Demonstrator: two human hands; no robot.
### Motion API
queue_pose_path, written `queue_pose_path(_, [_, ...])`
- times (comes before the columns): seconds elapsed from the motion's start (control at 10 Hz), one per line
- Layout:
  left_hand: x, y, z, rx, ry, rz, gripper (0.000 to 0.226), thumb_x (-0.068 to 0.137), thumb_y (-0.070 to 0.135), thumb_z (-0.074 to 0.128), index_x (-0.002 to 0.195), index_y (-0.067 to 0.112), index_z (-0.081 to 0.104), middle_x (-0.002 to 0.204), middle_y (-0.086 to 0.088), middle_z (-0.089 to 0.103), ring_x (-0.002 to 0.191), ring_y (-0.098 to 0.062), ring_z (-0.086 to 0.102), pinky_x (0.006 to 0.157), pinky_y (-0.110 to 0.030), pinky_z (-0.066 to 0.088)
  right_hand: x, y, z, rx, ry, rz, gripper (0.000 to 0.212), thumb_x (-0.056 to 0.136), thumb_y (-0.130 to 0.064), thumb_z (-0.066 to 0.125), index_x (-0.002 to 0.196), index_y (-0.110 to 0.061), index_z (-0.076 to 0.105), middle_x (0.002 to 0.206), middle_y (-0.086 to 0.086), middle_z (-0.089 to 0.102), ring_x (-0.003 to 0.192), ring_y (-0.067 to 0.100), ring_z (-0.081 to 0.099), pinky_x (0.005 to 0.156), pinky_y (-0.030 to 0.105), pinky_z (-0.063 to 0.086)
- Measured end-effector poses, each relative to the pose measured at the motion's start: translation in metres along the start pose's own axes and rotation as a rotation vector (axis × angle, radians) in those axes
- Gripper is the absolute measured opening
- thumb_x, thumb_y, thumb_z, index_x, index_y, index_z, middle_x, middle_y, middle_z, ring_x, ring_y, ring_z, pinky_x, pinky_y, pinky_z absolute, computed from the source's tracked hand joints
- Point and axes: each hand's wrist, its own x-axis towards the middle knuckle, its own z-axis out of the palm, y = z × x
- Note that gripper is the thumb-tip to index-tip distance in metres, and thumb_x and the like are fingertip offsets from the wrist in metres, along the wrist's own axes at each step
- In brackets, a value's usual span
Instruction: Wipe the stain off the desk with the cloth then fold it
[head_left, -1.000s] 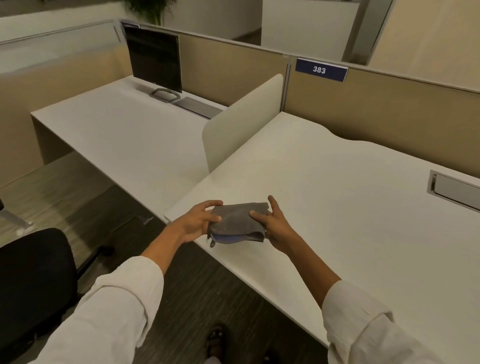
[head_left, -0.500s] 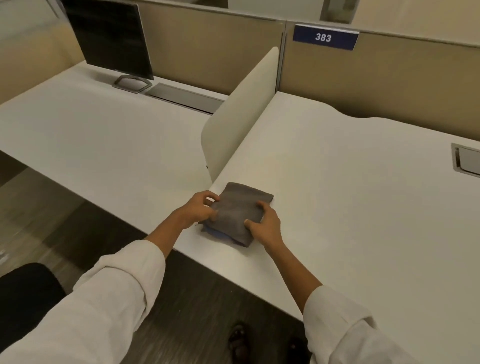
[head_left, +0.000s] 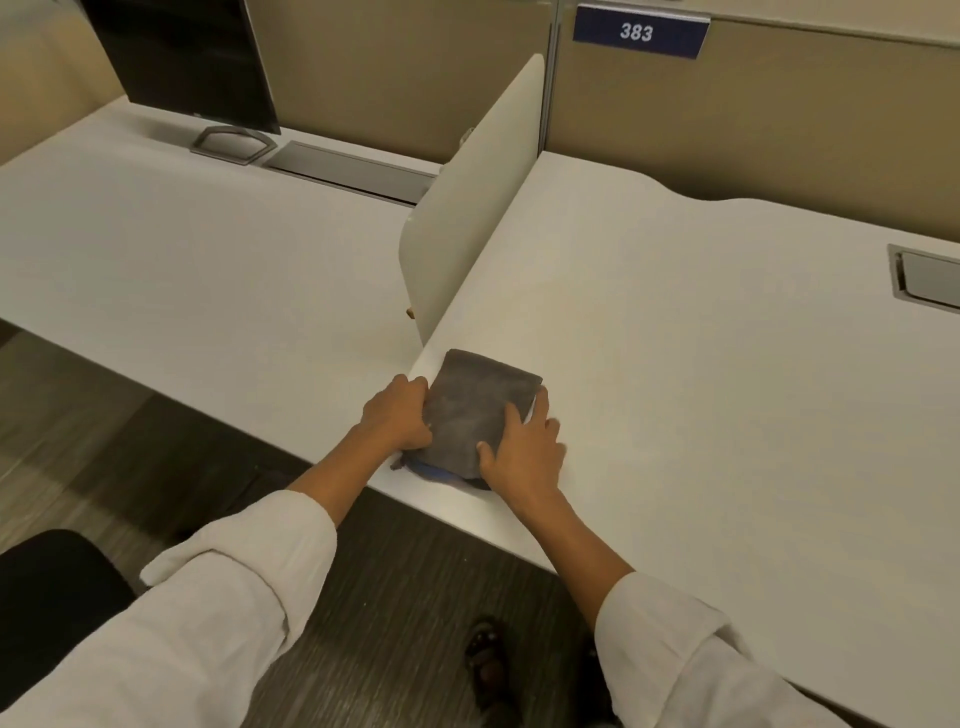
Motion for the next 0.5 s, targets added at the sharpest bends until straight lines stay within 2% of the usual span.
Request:
queue_pose_path(0.1, [-0.003,0.012,0.008,0.149,0.126,0.214,0.079,0.072,0.027,0.073,0.140,0.011,0.036,0.146,-0.015,0.036,0.131,-0.034,0.039,0.101,-0.042,0.044,-0.007,0.004,0.005,-0.265,0.032,-0.206,0.070,0.092,-0.049,0.051,0.151,-0.016,0.031,0.165,0.011,0.011,0.148,0.035,0.016,0.113,0.060,0.021])
queue_pose_path(0.2, [-0.003,0.018,0.017,0.168,0.111,0.431,0.081,0.088,0.034,0.060,0.153,0.010,0.019,0.163,-0.013,0.015,0.150,-0.030,0.012,0.121,-0.043,0.019,-0.009,0.017,0.012,-0.314,-0.052,-0.315,0.067,0.100,-0.050,0.030,0.155,-0.014,0.018,0.166,0.007,0.005,0.152,0.028,-0.001,0.118,0.061,0.009])
queue_pose_path(0.3, [-0.005,0.013,0.045,0.320,-0.007,0.498,0.071,0.102,0.045,0.028,0.155,0.010,-0.003,0.165,-0.009,-0.009,0.151,-0.023,-0.010,0.123,-0.043,-0.001,-0.013,0.037,0.017,-0.325,-0.114,-0.333,0.070,0.100,-0.057,0.010,0.157,-0.017,0.008,0.166,0.002,0.000,0.152,0.022,-0.010,0.118,0.061,0.000])
queue_pose_path(0.4, [-0.007,0.006,0.059,0.378,-0.003,0.470,0.070,0.102,0.048,0.019,0.154,0.011,-0.010,0.164,-0.008,-0.015,0.151,-0.022,-0.015,0.123,-0.043,-0.005,-0.014,0.040,0.017,-0.332,-0.126,-0.321,0.073,0.098,-0.061,0.007,0.157,-0.018,0.005,0.166,0.001,-0.002,0.152,0.022,-0.011,0.118,0.062,-0.002])
queue_pose_path(0.5, [-0.006,0.006,0.059,0.332,0.047,0.455,0.072,0.101,0.051,0.019,0.154,0.011,-0.007,0.164,-0.009,-0.013,0.151,-0.023,-0.013,0.123,-0.045,-0.004,-0.012,0.041,0.019,-0.307,-0.105,-0.322,0.076,0.096,-0.064,0.005,0.157,-0.019,0.005,0.166,0.002,-0.003,0.151,0.022,-0.012,0.118,0.062,-0.005])
